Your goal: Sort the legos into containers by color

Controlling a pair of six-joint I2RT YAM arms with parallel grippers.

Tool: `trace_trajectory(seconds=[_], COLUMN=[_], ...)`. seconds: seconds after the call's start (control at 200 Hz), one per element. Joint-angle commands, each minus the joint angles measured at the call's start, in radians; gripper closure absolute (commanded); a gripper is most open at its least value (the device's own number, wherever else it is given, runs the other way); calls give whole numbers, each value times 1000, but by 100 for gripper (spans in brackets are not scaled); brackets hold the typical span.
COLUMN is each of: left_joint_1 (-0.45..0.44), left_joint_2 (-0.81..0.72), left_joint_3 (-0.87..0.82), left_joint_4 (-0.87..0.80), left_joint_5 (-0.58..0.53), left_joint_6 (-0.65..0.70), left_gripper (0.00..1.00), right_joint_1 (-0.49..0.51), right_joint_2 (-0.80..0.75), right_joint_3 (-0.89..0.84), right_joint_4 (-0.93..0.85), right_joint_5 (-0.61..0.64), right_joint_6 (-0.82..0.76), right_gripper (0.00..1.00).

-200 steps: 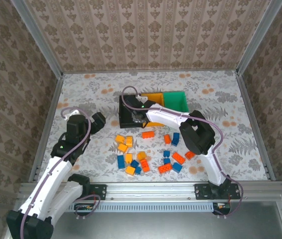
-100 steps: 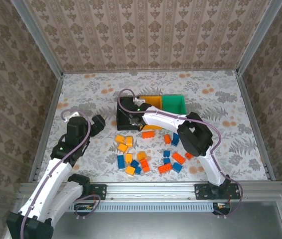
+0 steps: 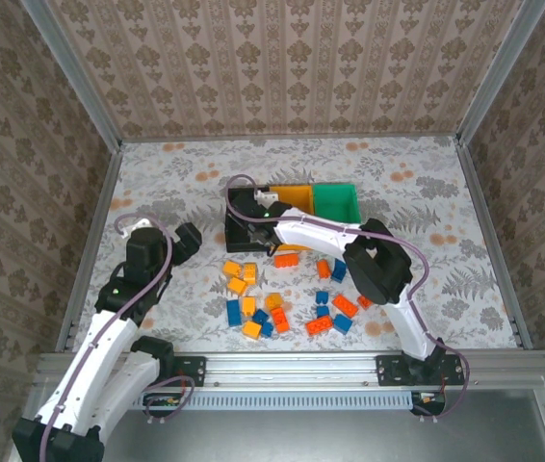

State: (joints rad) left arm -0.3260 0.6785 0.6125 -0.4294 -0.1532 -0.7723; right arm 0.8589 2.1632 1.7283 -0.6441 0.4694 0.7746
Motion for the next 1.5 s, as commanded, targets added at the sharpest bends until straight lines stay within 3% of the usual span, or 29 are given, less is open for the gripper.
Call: trace_trajectory(seconds=[0.0, 0.055, 0.125, 0.19, 0.465, 0.63, 0.73, 0.875, 0.985, 1.13, 1.495], left_joint_1=[4, 2, 1, -7, -122, -278, -317, -319, -320, -320, -320], left_joint_2=[-19, -18, -16, -11, 58, 114, 127, 139, 137, 138, 146], left_joint_3=[23, 33, 45, 55, 76, 67, 52, 40, 27, 10, -19], left_joint_4=[-19, -23, -18, -16, 11, 47, 56, 47, 56, 79, 123], left_joint_5=[17, 23, 41, 54, 75, 41, 22, 19, 19, 19, 48], left_joint_6=[25, 31, 37, 36, 29, 56, 62, 50, 41, 27, 30], left_gripper=[0, 0, 0, 0, 0, 0, 0, 0, 0, 0, 0], right_joint_1=[11, 16, 25, 34, 43, 37, 3, -56, -87, -161, -264], right_joint_2=[-134, -183, -247, -311, -635, -745, -825, -966, -1063, -1104, -957], right_joint_3=[-45, -83, -139, -206, -568, -702, -777, -921, -1026, -1073, -1079], right_joint_4=[37, 56, 70, 83, 64, -50, -128, -216, -237, -269, -136], right_joint_5=[46, 47, 50, 45, 7, -12, 9, 2, -33, -73, -222], right_joint_6=[-17, -21, -27, -34, -25, 7, 86, 281, 423, 540, 542], right_gripper=[37, 34, 19, 17, 24, 33, 33, 25, 25, 24, 24])
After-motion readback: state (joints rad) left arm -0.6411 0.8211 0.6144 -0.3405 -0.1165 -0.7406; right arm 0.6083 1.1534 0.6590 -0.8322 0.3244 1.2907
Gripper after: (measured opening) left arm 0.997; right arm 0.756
